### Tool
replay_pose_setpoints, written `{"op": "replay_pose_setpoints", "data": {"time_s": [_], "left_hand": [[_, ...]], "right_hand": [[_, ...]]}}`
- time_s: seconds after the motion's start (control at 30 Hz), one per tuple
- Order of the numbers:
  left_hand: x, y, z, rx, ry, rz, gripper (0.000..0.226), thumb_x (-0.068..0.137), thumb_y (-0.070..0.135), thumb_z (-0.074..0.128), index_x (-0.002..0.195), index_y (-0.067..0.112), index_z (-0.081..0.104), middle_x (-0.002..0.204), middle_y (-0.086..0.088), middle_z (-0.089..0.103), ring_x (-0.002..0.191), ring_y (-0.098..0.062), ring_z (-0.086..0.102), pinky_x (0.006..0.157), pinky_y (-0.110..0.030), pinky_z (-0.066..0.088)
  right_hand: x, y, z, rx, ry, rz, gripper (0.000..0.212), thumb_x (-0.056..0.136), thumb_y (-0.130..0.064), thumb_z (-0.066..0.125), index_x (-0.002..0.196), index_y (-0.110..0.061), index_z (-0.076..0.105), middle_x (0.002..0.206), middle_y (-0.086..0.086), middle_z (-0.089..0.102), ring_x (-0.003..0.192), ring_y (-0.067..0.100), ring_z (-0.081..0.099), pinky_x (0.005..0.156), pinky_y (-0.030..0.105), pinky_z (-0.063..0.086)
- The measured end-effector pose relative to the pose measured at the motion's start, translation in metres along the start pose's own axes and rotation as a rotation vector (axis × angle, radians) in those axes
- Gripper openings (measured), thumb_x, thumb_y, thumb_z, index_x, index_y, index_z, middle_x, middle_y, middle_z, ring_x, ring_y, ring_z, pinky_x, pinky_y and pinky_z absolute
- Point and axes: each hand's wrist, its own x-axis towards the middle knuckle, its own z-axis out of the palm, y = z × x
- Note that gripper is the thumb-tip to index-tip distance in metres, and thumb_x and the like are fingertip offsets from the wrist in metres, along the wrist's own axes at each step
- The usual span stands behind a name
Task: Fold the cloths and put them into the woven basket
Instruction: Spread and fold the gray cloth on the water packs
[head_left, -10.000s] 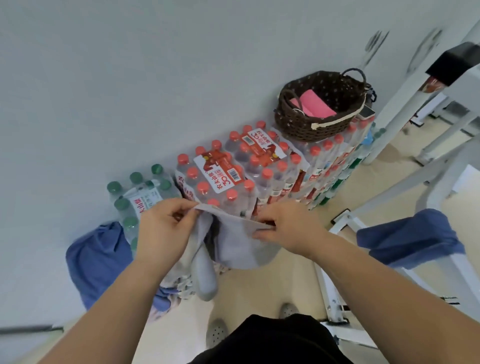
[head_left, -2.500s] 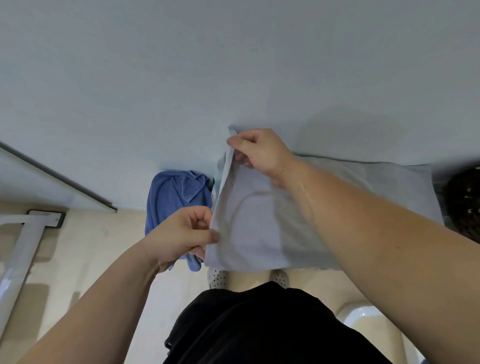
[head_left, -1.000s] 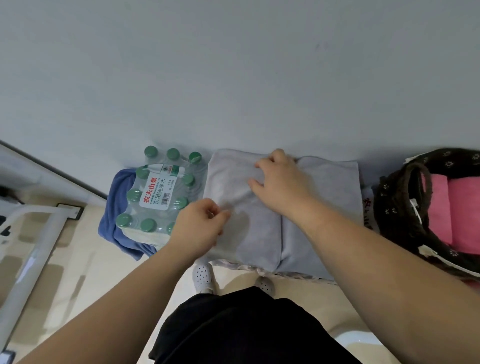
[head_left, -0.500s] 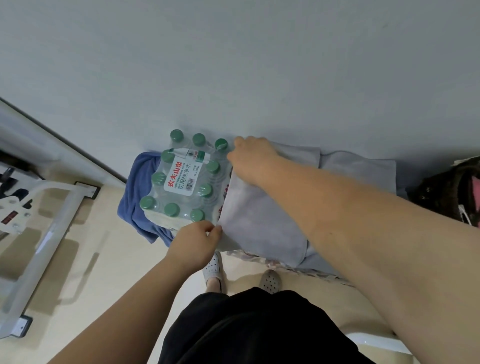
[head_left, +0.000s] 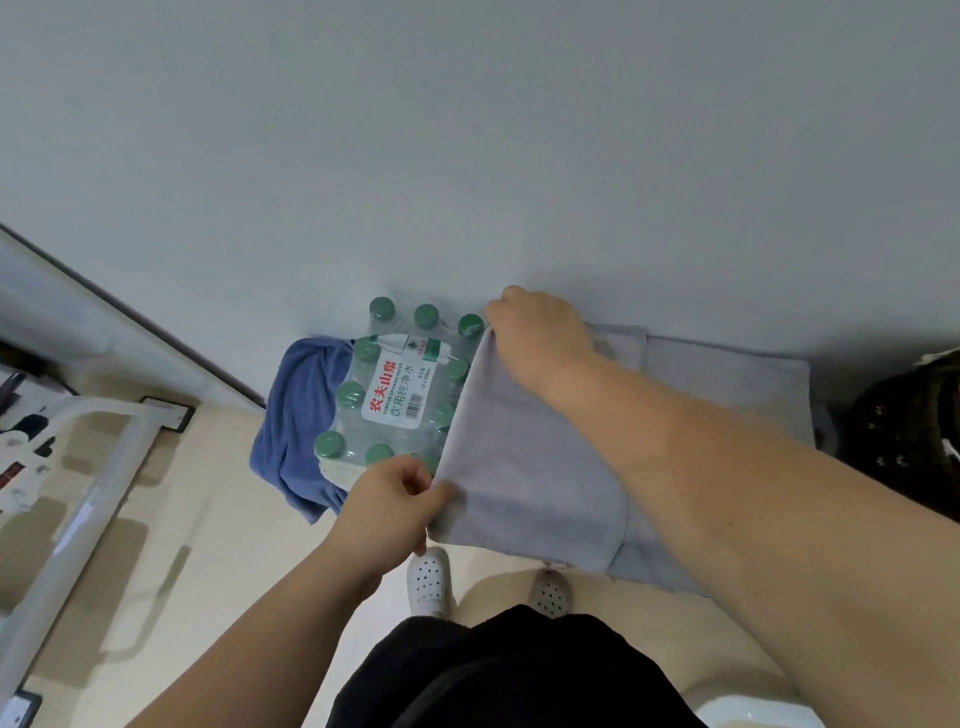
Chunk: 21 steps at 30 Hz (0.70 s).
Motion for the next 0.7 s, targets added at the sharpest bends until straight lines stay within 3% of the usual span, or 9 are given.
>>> {"op": "replay_pose_setpoints", "data": {"time_s": [0.13,0.3,0.47,0.57,0.7], "left_hand": [[0.013,0.0,-0.027,-0.135,-0.099,-0.056,0.027,0.086,0.017,0.072,0.071,0.011,0.05,0.056,-0.005,0.044,0.043,-0.016,0.032,0.04,-0.022,0.026],[0.035,-0.013,-0.07,-0.07,-0.13,-0.052,0.026,0.085,0.021,0.072,0.072,0.011,0.052,0.059,-0.006,0.051,0.051,-0.021,0.041,0.041,-0.024,0.029],[0.049,-0.03,-0.106,-0.019,-0.152,-0.026,0.025,0.088,0.018,0.07,0.075,0.001,0.056,0.06,-0.007,0.053,0.038,-0.012,0.04,0.039,-0.02,0.035],[0.055,-0.038,-0.122,-0.021,-0.158,-0.037,0.025,0.088,0.018,0.07,0.077,0.0,0.056,0.058,-0.006,0.053,0.038,-0.012,0.041,0.039,-0.021,0.035],[0.066,-0.049,-0.138,-0.006,-0.208,-0.07,0.026,0.085,0.022,0.069,0.073,0.01,0.05,0.054,-0.004,0.051,0.045,-0.018,0.042,0.044,-0.025,0.032]], "right_hand": [[0.016,-0.021,-0.003,0.058,-0.005,0.07,0.023,0.091,0.0,0.042,0.104,-0.008,0.058,0.106,0.011,0.052,0.088,0.034,0.057,0.064,0.036,0.031],[0.042,-0.057,0.001,0.07,0.015,0.145,0.021,0.093,-0.003,0.043,0.104,-0.008,0.06,0.109,0.011,0.055,0.096,0.034,0.06,0.066,0.036,0.034],[0.061,-0.095,0.019,0.097,0.032,0.168,0.016,0.092,-0.004,0.047,0.101,-0.007,0.06,0.108,0.011,0.056,0.095,0.034,0.058,0.066,0.037,0.034],[0.069,-0.113,0.031,0.17,0.03,0.15,0.016,0.094,-0.013,0.05,0.104,-0.008,0.062,0.111,0.009,0.056,0.101,0.031,0.057,0.074,0.038,0.043],[0.071,-0.131,0.038,0.229,-0.002,0.126,0.036,0.094,-0.026,0.053,0.123,-0.007,0.06,0.122,0.012,0.055,0.112,0.034,0.055,0.092,0.044,0.048]]}}
